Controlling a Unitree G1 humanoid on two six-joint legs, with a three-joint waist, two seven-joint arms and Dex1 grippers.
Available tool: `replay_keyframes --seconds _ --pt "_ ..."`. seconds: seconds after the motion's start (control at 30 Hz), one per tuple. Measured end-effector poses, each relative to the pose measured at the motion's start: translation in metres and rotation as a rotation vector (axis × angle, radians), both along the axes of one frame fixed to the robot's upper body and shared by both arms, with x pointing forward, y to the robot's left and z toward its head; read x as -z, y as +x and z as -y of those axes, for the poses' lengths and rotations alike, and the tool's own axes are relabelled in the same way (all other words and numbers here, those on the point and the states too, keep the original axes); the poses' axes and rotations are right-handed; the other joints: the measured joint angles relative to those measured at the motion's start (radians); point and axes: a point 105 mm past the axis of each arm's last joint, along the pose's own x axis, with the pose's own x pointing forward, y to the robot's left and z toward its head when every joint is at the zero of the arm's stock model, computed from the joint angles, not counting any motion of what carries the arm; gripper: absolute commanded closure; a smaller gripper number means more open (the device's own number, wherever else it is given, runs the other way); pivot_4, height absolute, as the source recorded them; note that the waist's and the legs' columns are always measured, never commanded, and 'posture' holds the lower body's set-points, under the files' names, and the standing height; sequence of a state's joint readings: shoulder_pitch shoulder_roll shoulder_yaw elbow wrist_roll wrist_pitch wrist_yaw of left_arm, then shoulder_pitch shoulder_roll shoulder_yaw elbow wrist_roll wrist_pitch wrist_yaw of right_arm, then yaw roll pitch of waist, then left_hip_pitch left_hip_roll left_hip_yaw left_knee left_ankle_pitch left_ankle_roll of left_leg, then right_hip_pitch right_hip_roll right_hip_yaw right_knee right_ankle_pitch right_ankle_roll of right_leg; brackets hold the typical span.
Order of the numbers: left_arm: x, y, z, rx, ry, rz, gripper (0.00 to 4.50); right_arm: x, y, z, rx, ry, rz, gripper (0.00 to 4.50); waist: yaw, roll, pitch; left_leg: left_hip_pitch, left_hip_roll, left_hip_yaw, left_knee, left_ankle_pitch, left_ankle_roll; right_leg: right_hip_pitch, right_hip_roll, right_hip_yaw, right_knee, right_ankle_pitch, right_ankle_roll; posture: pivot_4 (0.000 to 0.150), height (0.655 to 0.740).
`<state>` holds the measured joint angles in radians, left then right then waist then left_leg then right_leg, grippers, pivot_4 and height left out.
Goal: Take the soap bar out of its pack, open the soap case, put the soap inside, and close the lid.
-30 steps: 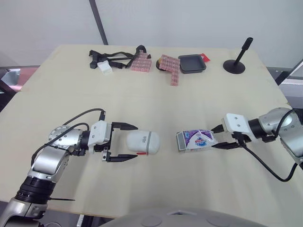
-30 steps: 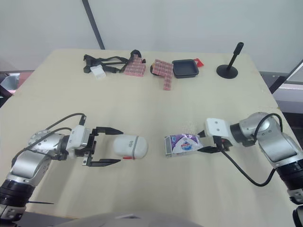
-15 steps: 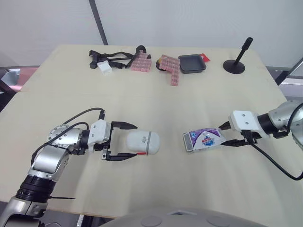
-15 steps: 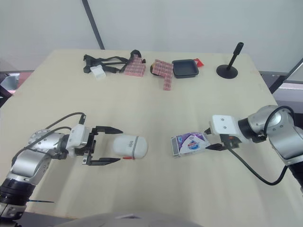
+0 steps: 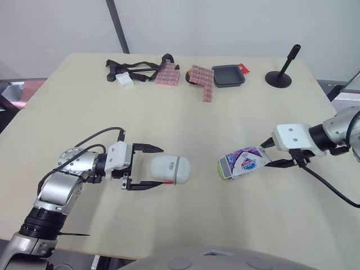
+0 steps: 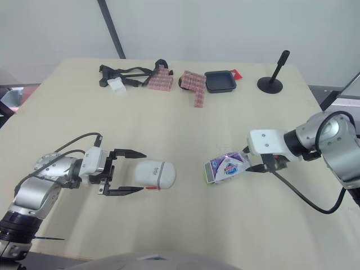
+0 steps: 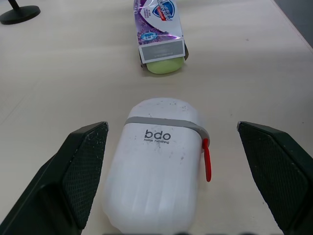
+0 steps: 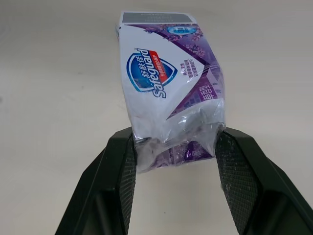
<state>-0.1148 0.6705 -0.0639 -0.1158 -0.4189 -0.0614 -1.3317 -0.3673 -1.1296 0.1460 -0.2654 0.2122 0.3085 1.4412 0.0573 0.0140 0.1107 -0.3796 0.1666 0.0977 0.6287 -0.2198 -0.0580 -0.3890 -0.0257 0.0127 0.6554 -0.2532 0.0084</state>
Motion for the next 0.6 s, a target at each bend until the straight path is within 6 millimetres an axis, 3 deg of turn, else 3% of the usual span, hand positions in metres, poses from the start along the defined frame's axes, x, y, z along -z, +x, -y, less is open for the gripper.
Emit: replay_keyframes --seconds 0.27,0.6 --pt "0.000 0.000 0.002 0.011 0.001 0.002 0.00 -0.002 -0.002 0.002 -0.002 -0.017 -0.003 2.06 0.000 0.000 0.000 0.000 0.000 0.000 0.000 0.000 0.000 0.000 0.000 0.000 0.000 0.000 0.000 0.150 0.7400" --pt "0.001 0.002 0.005 0.027 -0.001 -0.001 0.00 -0.009 -0.006 0.022 0.071 -0.036 0.004 2.06 0.002 0.000 0.000 0.000 0.000 0.000 0.000 0.000 0.000 0.000 0.000 0.000 0.000 0.000 0.000 0.150 0.7400"
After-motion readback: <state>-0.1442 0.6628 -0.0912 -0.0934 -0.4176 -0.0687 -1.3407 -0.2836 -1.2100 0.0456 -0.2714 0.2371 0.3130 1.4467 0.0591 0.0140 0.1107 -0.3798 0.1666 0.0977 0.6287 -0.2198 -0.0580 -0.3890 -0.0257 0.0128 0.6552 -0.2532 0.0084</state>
